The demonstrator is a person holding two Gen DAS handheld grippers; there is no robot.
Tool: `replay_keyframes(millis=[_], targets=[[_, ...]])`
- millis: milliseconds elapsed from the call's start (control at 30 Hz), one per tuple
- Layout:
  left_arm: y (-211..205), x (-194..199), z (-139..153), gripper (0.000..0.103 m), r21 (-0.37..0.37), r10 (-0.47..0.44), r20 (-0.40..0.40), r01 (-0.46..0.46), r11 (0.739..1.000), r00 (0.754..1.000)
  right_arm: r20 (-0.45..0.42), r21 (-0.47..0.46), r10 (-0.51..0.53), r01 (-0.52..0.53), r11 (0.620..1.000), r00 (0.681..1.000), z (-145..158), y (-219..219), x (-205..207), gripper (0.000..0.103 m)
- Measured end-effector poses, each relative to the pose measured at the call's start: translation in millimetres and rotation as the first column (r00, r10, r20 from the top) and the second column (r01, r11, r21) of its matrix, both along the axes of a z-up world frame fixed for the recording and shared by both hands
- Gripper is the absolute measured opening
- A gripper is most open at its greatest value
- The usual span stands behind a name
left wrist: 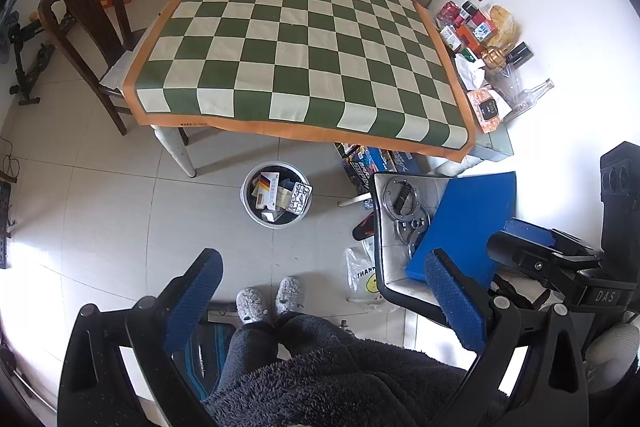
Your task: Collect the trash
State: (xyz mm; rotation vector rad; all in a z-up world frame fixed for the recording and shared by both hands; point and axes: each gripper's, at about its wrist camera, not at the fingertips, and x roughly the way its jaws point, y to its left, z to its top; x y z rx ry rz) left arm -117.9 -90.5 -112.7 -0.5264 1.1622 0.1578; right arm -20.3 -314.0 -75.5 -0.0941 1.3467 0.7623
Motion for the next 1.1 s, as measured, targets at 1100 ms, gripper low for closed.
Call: replay_keyframes(millis=[1100], targets=[[-2.0, 1.1, 1.1, 0.103, -0.003, 0.0, 0.001, 0.0, 1.0, 1.0, -0.001, 0.0, -0.016, 0.016, 1.0, 1.0, 0.3, 8.6, -3.9, 0.103]])
